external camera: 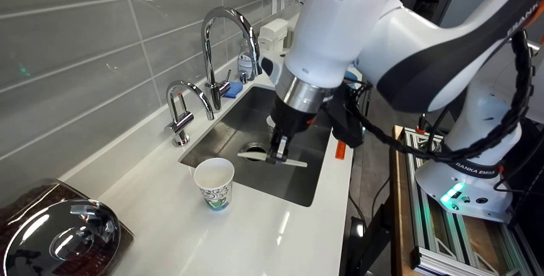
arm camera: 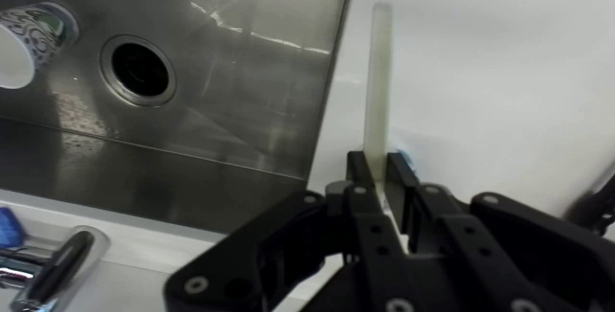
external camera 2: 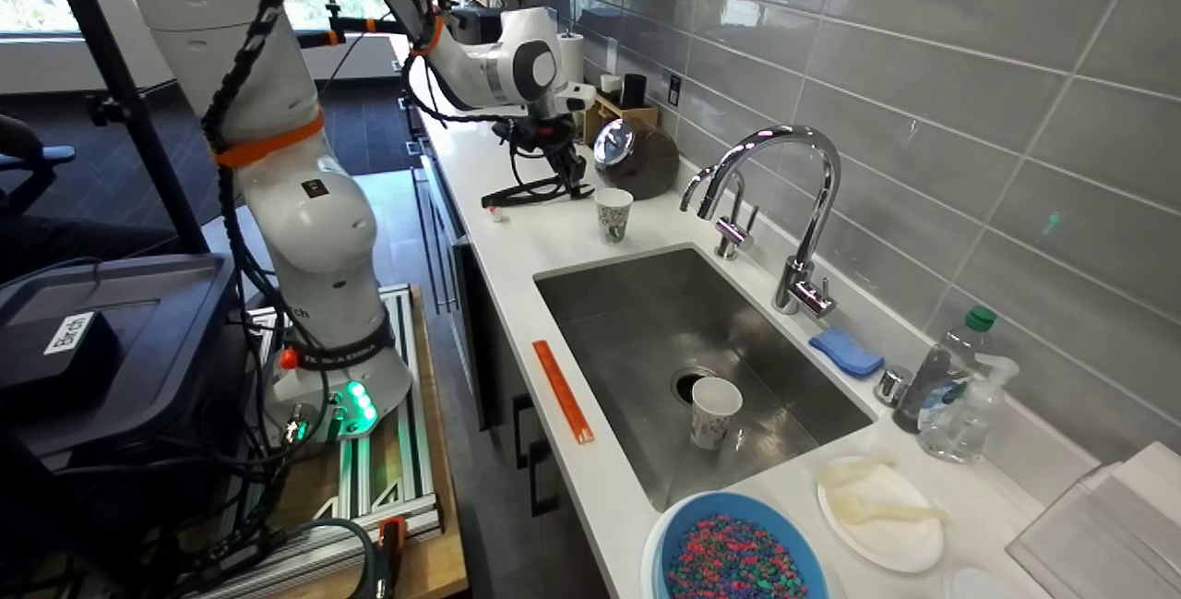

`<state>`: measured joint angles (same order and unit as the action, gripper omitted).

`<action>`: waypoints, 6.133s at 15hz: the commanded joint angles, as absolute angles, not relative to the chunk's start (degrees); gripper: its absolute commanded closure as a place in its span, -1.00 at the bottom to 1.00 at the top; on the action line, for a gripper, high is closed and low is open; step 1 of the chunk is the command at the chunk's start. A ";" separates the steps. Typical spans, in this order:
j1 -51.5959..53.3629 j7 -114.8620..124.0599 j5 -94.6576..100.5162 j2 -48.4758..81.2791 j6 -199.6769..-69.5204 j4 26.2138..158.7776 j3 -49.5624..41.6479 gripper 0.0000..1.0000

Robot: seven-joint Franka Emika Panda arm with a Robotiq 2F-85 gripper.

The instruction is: Pick up the plastic knife and put it on the white plate on the right

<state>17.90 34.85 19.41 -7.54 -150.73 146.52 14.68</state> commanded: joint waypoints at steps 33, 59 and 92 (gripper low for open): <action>-23.62 48.01 19.62 -9.84 -151.09 140.65 3.19 0.93; -12.51 25.93 12.65 15.05 -150.74 121.84 -12.72 0.93; -25.87 -3.91 -2.95 46.10 -143.17 86.67 -11.13 0.93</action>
